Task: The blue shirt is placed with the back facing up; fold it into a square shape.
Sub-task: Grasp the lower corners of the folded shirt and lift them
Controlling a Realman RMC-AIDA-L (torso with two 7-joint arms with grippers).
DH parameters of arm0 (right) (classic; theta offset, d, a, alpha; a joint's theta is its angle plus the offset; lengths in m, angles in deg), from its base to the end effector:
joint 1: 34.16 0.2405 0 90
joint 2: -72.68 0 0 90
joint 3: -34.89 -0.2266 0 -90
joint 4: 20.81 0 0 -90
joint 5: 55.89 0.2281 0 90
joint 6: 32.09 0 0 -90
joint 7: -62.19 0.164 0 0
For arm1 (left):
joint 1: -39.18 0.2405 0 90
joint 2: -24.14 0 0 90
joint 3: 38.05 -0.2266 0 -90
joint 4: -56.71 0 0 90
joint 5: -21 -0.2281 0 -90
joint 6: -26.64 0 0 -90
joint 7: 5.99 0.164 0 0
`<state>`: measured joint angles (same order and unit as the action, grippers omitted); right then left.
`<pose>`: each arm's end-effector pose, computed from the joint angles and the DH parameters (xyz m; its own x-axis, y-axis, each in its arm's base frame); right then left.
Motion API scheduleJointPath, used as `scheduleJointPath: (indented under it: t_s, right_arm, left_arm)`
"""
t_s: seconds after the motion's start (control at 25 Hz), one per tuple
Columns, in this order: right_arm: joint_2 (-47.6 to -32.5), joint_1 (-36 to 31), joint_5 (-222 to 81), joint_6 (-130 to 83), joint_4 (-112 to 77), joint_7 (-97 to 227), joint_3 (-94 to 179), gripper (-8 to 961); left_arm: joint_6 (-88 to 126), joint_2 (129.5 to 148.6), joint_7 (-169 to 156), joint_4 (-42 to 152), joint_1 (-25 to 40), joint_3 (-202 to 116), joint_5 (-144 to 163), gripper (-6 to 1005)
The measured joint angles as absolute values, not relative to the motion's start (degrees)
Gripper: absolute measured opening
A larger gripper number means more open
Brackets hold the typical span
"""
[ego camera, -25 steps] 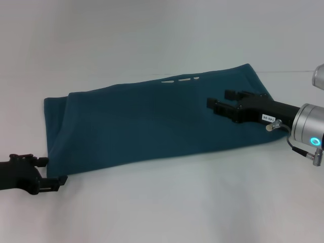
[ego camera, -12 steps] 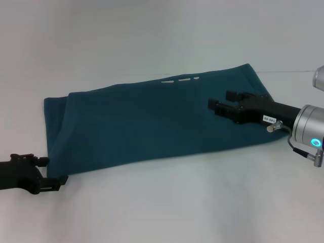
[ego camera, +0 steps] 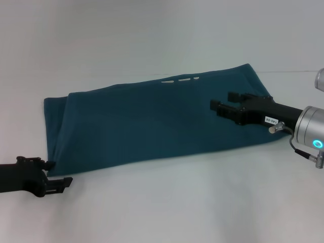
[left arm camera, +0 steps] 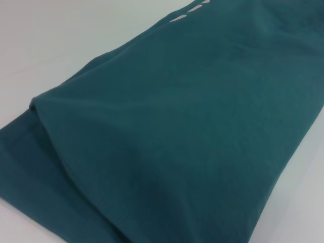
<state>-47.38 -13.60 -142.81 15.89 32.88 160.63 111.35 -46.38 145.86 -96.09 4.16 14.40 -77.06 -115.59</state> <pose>0.2121 0.3967 -0.0170 0.6629 -0.4088 -0.6272 -0.7110 -0.6062 -0.3564 -0.3230 0.3452 0.0269 0.8305 0.5288 0.1749 0.5413 -0.6924 -0.4771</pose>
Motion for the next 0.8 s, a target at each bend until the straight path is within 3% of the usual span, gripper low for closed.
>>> scheduleJointPath:
  t_s: [0.12,0.2,0.8]
  right_arm:
    - [-47.38,-13.7,-142.8,15.9,32.9,160.6,111.3,668]
    - [-47.38,-13.7,-142.8,15.9,32.9,160.6,111.3,668]
    - [-47.38,-13.9,-142.5,16.0,33.0,160.6,111.4,668]
  left_arm:
    - [-46.4,145.87,-96.1,4.2,14.4,-77.1,-115.6,720]
    - [-46.4,145.87,-96.0,4.2,14.4,-77.1,-115.6,598]
    - [-46.5,145.99,-95.4,4.0,14.4,-78.2,-115.6,456]
